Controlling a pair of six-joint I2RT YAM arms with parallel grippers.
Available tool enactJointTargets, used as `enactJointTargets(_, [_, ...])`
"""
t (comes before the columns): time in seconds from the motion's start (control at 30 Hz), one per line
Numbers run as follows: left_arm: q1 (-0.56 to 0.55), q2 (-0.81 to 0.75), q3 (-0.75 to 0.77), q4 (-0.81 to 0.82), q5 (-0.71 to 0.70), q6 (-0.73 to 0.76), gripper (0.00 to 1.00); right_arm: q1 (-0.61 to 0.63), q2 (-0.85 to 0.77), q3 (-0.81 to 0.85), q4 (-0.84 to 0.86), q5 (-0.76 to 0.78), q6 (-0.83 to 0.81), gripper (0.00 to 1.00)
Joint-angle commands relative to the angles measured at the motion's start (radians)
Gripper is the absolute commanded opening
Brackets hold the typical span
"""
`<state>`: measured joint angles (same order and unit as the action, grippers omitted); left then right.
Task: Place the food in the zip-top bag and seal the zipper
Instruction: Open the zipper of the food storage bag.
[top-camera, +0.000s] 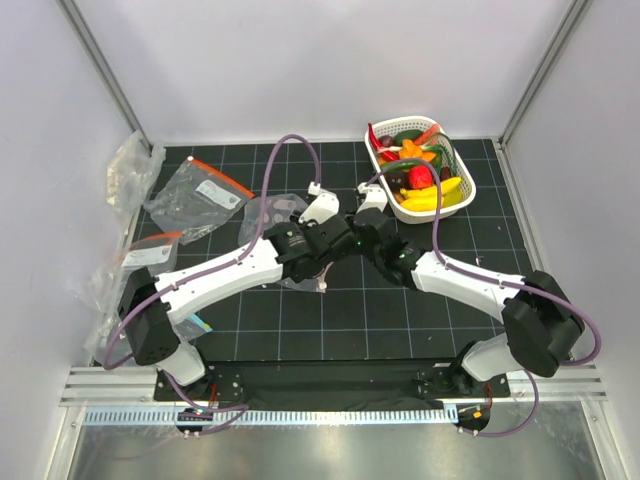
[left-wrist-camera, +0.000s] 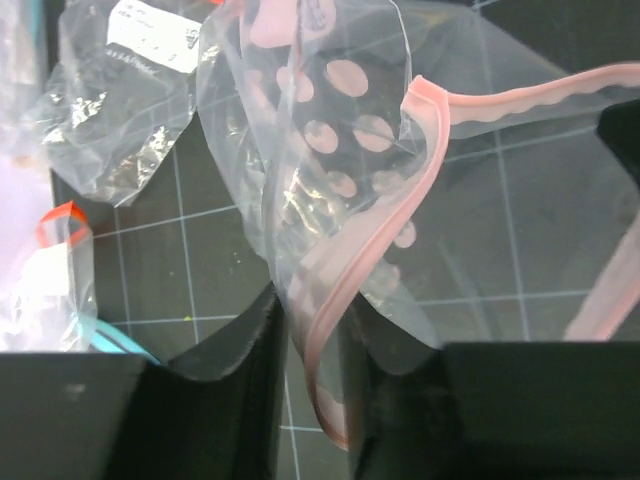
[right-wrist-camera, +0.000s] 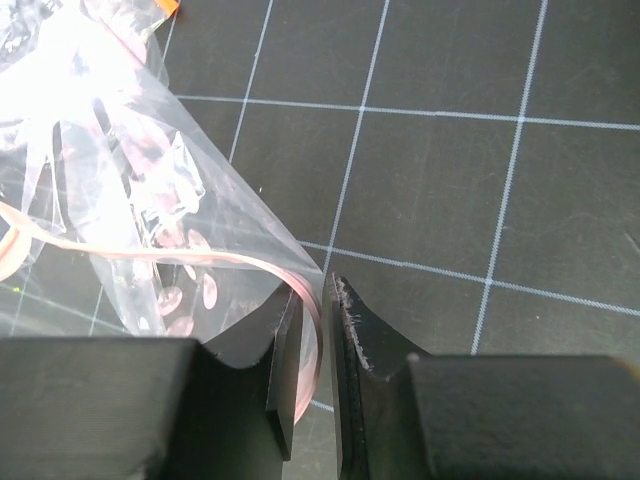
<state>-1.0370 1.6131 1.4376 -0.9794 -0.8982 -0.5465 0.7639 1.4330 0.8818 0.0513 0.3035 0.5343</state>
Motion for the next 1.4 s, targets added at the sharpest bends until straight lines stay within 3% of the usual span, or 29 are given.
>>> enactJointTargets(0.0, [0.023,-0.076,-0.006,0.104,0.061,0.033,0.28,-0.006,-0.043,-0.014,0.067,-0.026,0.013,0.24])
enactJointTargets(0.1, [0.023,-0.088,-0.022,0.113,0.045,0.033,0.0,-0.011,-0.049,-0.027,0.079,-0.044,0.018,0.19])
enactJointTargets(0.17, [0.025,-0.093,-0.028,0.122,0.025,0.036,0.0,-0.021,-0.051,-0.041,0.108,-0.076,0.026,0.01])
enactJointTargets(0.3, [0.025,-0.094,-0.025,0.113,0.031,0.028,0.0,-0.054,-0.06,-0.058,0.137,-0.153,0.041,0.01])
enactJointTargets(0.33, [0.025,-0.096,-0.028,0.117,0.033,0.029,0.0,-0.058,-0.065,-0.064,0.146,-0.162,0.039,0.07])
enactJointTargets(0.37, [0.025,-0.096,-0.029,0.122,0.028,0.03,0.0,-0.061,-0.075,-0.079,0.168,-0.187,0.039,0.27])
enactJointTargets(0.4, [0.025,-0.093,-0.029,0.123,0.027,0.03,0.0,-0.064,-0.082,-0.084,0.182,-0.205,0.027,0.32])
enactJointTargets(0.77, [0.025,0.002,0.04,0.111,0.022,0.045,0.0,-0.071,-0.112,-0.067,0.151,-0.221,-0.008,0.49])
enactJointTargets(1.0, [0.046,0.042,0.079,0.108,0.041,0.066,0.0,-0.08,-0.193,-0.086,0.136,-0.187,-0.042,0.53])
enactJointTargets(1.13, [0.08,0.053,0.07,0.148,0.125,0.082,0.0,-0.086,-0.278,-0.13,0.166,-0.143,-0.056,0.57])
enactJointTargets(1.37, [0.091,0.047,0.047,0.174,0.143,0.082,0.0,-0.15,-0.382,-0.164,0.113,0.026,-0.062,0.57])
